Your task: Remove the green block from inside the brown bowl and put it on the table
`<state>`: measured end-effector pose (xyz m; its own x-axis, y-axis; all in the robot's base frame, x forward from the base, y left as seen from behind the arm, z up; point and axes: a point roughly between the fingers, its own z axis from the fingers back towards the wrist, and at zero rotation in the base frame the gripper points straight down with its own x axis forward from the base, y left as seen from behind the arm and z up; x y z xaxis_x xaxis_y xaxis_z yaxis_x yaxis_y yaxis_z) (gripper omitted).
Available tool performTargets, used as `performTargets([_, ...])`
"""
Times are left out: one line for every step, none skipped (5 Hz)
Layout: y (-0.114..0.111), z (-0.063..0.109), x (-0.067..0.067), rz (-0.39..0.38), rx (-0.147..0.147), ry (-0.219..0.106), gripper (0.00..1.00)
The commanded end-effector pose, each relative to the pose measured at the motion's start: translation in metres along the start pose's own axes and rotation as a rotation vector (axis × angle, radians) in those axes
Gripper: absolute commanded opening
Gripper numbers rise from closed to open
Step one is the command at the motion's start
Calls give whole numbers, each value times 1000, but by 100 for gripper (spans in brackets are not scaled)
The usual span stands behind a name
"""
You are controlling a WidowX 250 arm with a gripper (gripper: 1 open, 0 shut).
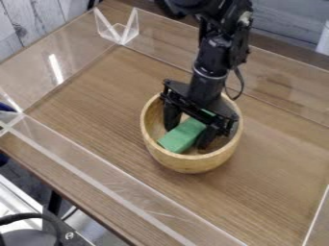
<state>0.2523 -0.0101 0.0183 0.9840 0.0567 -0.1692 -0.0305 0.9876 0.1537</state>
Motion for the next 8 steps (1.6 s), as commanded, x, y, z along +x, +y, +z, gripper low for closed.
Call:
performTargets([4,-8,-7,0,2,33,100])
performTargets([6,-7,-8,15,-3,48,0])
performTargets([8,-3,-7,30,-17,56,0])
performTargets([12,0,-12,42,-11,55,0])
performTargets([16,4,-16,54,-5,55,0])
performTargets([14,8,-19,42,-14,33,0])
performTargets([11,13,-21,30,-24,9,0])
performTargets([8,15,-22,14,-34,-22,0])
